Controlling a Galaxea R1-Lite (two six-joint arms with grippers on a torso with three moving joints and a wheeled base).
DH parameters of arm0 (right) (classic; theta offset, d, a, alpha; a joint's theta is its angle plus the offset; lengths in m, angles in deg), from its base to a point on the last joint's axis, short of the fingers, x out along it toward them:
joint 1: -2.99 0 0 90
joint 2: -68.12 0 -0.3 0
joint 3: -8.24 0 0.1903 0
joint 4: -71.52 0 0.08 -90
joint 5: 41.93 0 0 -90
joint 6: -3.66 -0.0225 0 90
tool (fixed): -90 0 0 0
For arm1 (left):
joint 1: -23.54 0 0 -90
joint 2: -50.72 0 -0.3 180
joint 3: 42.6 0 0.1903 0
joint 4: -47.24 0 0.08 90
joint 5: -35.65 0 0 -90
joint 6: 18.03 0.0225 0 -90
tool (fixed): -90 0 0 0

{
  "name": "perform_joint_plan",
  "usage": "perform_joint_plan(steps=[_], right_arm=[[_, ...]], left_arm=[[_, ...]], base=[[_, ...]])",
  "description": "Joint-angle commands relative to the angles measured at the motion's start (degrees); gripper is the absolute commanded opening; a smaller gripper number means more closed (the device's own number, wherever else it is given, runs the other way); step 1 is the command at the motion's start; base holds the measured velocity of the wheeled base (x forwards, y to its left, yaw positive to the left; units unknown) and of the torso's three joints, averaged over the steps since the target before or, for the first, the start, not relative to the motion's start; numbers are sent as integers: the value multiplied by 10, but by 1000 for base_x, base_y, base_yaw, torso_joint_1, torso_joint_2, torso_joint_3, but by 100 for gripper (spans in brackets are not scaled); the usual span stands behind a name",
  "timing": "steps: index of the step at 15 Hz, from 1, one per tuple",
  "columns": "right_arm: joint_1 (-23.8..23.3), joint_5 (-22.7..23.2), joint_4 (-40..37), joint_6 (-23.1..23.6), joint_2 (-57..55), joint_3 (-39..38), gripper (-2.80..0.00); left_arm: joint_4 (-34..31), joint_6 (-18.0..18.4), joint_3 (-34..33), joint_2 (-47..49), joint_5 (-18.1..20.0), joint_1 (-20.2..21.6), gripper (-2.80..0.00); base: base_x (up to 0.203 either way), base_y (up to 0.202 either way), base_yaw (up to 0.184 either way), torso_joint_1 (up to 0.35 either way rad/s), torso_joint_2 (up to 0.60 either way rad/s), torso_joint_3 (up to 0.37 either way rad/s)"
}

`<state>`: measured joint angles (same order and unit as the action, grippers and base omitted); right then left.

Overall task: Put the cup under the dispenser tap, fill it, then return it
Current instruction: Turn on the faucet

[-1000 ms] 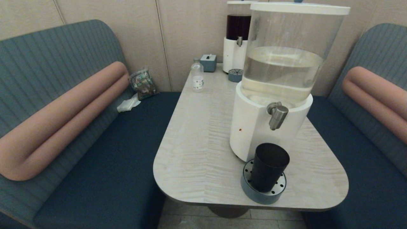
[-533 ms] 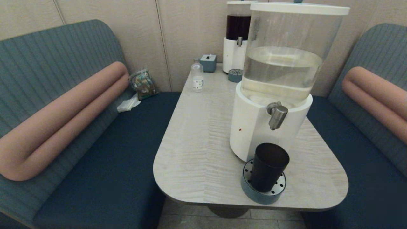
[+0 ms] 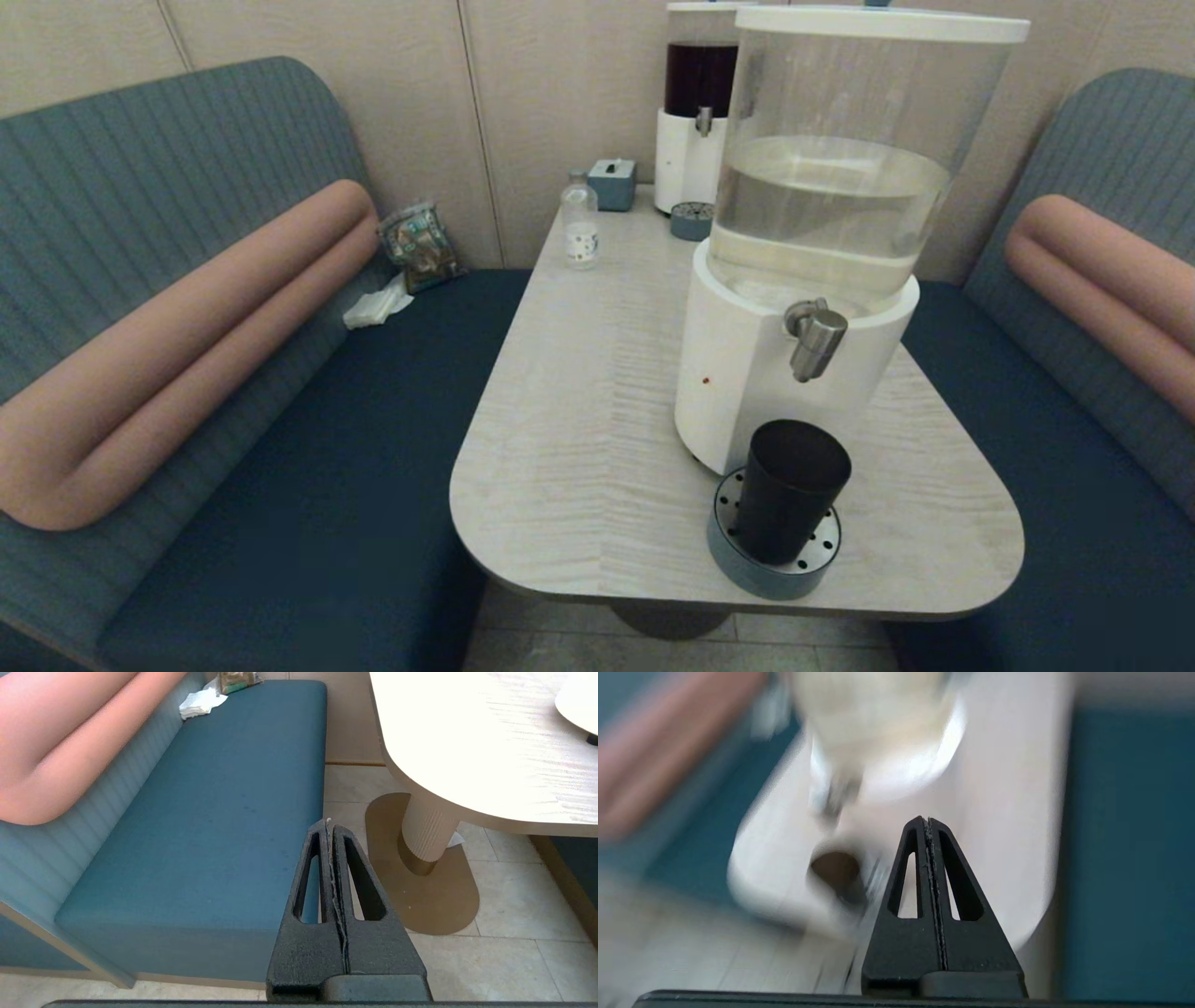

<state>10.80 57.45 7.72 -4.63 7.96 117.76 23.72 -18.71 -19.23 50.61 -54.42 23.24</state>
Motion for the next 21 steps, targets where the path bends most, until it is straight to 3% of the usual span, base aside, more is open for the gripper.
perform_joint_plan(steps=[1,3,7,9,12,15,21], right_arm=[[43,2,-127,-2,-122,76,-280],[71,3,-146,16,-148,108,-280],[74,47,-95,13,-155,81,-280],[70,83,-32,4,-148,28,-280],[68,120,107,-83,-137,-54,-280],[62,143,207,-110,-140,-116,-280],[17,180,225,-113,-170,-153,-280]], left_arm=[[0,0,0,1,0,-1,-280],[0,0,0,1,0,0,-280],[0,0,0,1,0,-1,-280],[0,0,0,1,0,0,-280],[0,0,0,1,0,0,-280],[0,0,0,1,0,0,-280],[0,0,0,1,0,0,-280]], base=[[0,0,0,0,0,0],[0,0,0,0,0,0],[0,0,0,0,0,0],[0,0,0,0,0,0],[0,0,0,0,0,0],[0,0,0,0,0,0],[0,0,0,0,0,0]])
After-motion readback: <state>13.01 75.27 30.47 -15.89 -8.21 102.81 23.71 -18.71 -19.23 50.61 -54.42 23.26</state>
